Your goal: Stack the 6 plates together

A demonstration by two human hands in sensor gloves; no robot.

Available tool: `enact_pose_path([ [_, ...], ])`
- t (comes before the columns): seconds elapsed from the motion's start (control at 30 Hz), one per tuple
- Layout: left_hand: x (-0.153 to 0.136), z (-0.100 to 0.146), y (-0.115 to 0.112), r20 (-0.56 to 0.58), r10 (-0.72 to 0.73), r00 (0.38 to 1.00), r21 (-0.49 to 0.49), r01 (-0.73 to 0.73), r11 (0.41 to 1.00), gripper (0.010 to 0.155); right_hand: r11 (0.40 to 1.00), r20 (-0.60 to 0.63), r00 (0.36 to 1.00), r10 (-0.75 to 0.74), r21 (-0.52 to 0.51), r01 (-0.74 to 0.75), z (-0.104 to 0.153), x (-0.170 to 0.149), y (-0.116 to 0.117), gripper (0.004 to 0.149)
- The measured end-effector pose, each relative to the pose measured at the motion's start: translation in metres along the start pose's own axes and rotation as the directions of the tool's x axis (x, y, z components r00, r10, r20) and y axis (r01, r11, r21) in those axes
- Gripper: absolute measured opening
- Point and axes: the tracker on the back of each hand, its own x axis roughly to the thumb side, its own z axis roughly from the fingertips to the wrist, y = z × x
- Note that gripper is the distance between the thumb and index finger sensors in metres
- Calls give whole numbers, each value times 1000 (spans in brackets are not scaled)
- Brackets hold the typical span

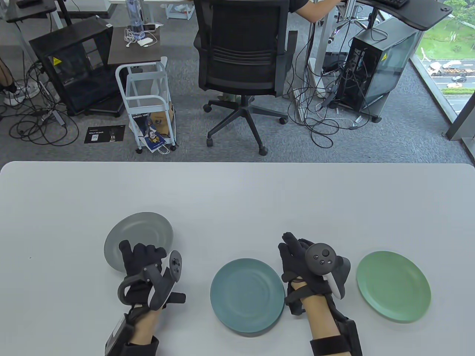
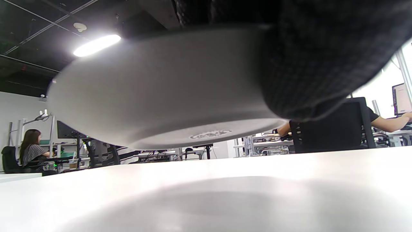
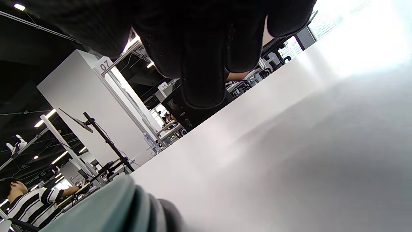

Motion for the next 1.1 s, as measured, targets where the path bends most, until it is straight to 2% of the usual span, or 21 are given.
enact_pose_path([
  [0.3, 21, 15, 14, 103, 9, 995, 63, -16, 998, 35, 1000, 13, 1000, 5, -3, -5, -2, 14, -4, 55],
  [0.47, 34, 23, 25, 148, 52, 988, 67, -63, 996, 35, 995, 16, 998, 66, 68, -67, -8, 29, -1, 58],
  [0.8, 56, 41, 37, 259, 42, 965, 112, -74, 991, 35, 994, 78, 997, 5, 109, -14, -8, 62, 6, 59],
  [0.9, 61, 47, 41, 287, 40, 957, 127, -80, 989, 35, 982, 102, 994, 28, 183, -47, -6, 71, 7, 63],
  [1.1, 67, 56, 49, 328, 44, 944, 159, -101, 982, 36, 979, 117, 993, 19, 201, -43, -4, 78, 10, 65],
])
